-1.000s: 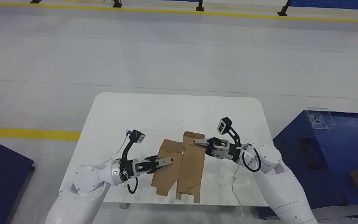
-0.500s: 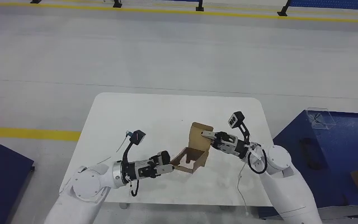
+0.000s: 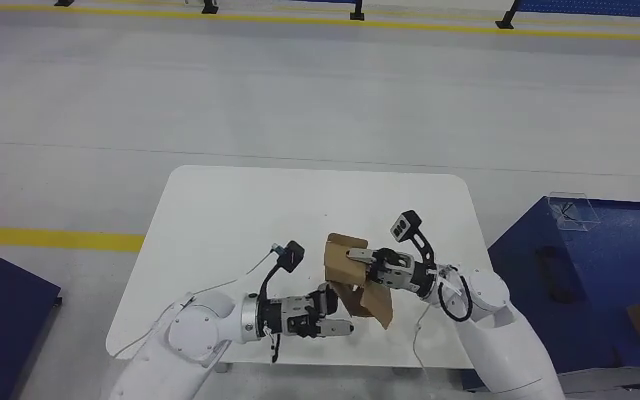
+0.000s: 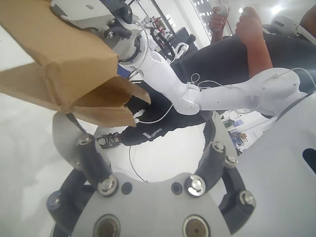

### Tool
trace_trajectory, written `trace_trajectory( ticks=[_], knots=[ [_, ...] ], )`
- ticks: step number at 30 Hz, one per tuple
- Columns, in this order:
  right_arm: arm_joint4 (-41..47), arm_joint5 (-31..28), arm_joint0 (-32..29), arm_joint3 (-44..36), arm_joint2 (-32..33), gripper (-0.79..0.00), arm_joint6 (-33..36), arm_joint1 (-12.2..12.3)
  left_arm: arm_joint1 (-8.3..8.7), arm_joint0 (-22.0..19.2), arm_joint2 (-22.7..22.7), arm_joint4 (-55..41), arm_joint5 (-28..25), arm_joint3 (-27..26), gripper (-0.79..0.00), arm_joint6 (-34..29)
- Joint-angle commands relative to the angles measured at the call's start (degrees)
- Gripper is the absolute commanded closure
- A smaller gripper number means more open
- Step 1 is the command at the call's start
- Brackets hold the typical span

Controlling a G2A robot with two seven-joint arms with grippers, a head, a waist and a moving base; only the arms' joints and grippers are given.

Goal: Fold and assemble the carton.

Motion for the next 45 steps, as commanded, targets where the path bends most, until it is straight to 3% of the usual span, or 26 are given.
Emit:
trace_trajectory(
  ticks=[1, 14, 23, 28, 34, 45],
  knots=[
    [0.77, 0.08, -0.20, 0.11, -0.05, 0.000, -0.33, -0.06, -0.10, -0.34, 0.51, 0.19, -0.38, 0.40, -0.785, 0.66],
    [3.32, -0.23, 0.47, 3.39, 4.66, 0.000, -2.33, 0.36, 0.85, 2.51, -2.25, -0.20, -2.63, -0.61, -0.785, 1.94],
    [3.57, -0.25, 0.34, 3.20, 4.58, 0.000, -2.44, 0.33, 1.21, 3.28, -3.67, 0.15, -2.65, -0.94, -0.785, 1.95],
    [14.63, 3.29, 0.65, 4.42, 3.98, 0.000, -3.41, -0.46, 1.54, 5.13, -7.80, 4.00, -5.34, -1.94, -0.785, 9.43],
    [31.78, 12.98, 3.78, 10.68, 5.03, 0.000, -0.88, -1.23, 1.42, 8.50, -9.89, 6.15, -17.31, -2.48, -0.785, 19.18],
    [32.77, 13.57, 3.31, 10.21, 4.71, 0.000, -1.71, -1.35, 1.39, 8.46, -10.19, 6.97, -18.52, -2.21, -0.785, 20.06]
  ],
)
